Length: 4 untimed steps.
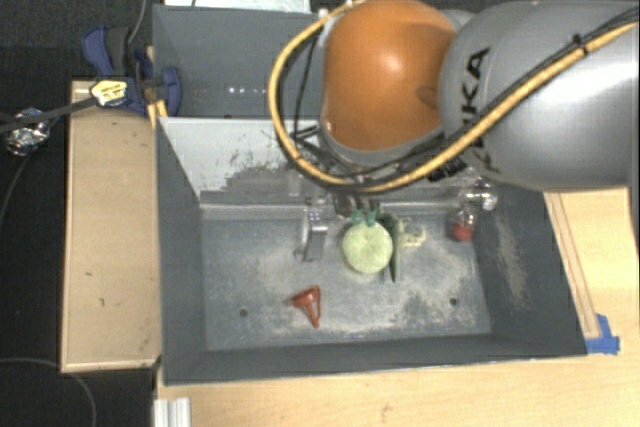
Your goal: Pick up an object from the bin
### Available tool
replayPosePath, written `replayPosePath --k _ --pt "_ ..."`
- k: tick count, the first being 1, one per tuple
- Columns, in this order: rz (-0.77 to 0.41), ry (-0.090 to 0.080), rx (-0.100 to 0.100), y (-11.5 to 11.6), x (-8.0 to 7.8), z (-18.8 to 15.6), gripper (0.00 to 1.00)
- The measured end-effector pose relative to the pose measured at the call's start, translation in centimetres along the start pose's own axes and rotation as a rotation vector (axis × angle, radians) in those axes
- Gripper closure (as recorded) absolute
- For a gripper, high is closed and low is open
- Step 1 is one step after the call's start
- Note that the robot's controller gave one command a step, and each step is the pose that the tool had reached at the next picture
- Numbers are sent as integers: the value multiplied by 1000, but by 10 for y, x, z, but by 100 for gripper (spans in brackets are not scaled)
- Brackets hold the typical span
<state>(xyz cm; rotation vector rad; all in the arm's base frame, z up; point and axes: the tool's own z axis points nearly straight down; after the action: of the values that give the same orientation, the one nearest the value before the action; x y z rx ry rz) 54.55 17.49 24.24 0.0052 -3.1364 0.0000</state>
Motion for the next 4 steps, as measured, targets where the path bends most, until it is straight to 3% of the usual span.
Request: replayPosePath --k 1,2,3,4 --pt "4 -8 -2 -1 -2 -5 0" --pt "-6 -11 -4 -33 -29 27 0" --pt "0 -8 -2 -47 -34 39 0" --pt "81 -10 2 -52 -32 38 0"
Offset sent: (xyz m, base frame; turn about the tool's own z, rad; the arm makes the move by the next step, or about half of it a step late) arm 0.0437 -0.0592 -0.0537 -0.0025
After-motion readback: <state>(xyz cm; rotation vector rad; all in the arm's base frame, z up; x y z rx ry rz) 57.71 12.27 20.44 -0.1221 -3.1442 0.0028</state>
